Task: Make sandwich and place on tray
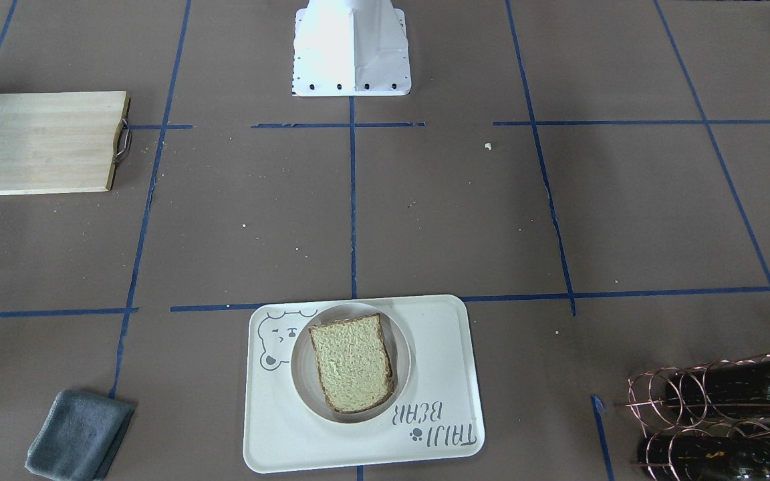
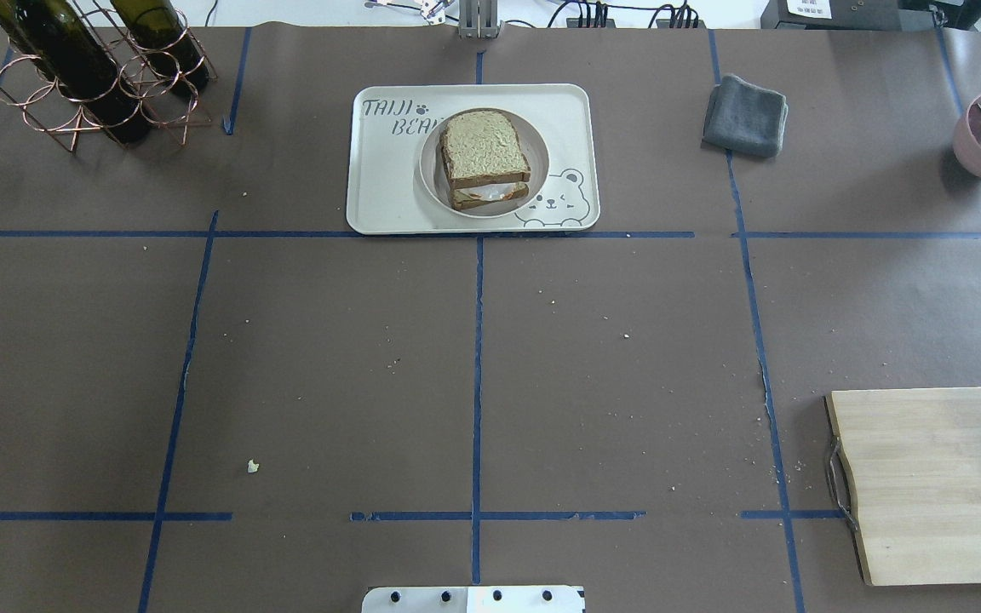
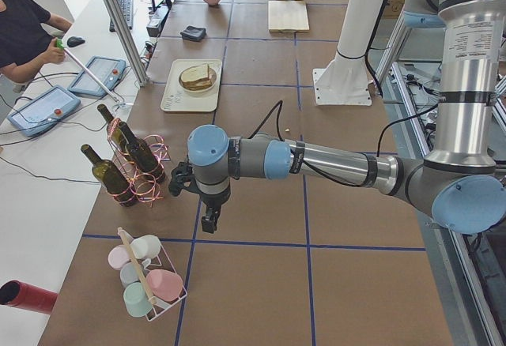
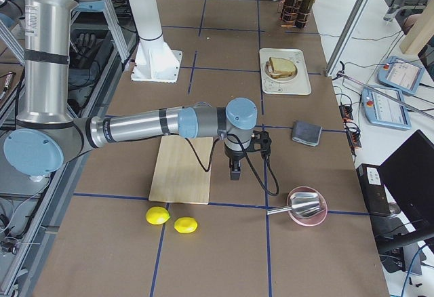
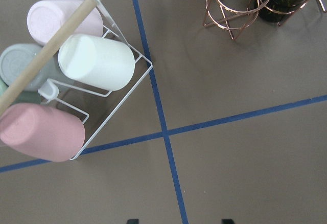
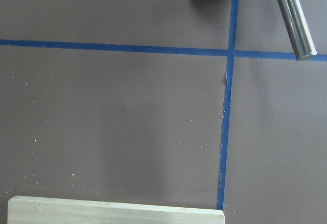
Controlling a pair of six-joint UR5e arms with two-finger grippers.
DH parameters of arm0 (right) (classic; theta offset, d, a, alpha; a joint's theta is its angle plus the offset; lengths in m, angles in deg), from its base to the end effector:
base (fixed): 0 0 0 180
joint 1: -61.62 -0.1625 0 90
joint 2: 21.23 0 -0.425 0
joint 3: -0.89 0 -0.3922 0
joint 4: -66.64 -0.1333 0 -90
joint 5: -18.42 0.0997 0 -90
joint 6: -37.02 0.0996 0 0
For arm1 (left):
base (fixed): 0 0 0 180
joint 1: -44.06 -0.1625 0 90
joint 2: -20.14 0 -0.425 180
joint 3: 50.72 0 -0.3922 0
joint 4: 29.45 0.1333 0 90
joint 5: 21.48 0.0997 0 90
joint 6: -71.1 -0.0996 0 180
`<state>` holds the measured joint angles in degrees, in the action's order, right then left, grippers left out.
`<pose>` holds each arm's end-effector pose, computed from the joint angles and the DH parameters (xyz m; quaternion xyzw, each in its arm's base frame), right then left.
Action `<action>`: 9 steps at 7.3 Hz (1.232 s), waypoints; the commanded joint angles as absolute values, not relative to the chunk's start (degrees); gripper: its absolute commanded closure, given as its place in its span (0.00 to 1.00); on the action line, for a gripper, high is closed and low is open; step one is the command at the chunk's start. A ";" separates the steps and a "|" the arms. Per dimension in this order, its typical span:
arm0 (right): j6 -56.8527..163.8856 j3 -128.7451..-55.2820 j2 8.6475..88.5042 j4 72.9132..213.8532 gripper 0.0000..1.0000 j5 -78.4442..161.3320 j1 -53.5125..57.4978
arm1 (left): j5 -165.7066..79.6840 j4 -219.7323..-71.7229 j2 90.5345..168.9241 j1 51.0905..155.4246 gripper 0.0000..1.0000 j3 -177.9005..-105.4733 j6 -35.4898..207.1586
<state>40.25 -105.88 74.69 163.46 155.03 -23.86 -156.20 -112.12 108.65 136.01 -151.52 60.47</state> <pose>0.0256 -0.4490 0.5727 0.0055 -0.3967 -0.0242 0.9176 -0.0794 -0.4756 0.5912 0.0576 0.3763 0.0765 0.9215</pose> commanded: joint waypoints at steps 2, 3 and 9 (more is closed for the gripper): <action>40.18 -105.28 72.91 163.23 0.00 154.92 -23.89 | -156.39 -111.89 106.62 134.85 0.00 -152.93 60.56; 40.09 -103.02 71.94 162.97 0.00 155.09 -23.89 | -156.48 -112.24 106.36 134.85 0.00 -152.93 60.56; 40.62 -102.82 70.09 163.23 0.00 155.79 -23.89 | -156.30 -113.20 107.15 134.68 0.00 -150.15 60.64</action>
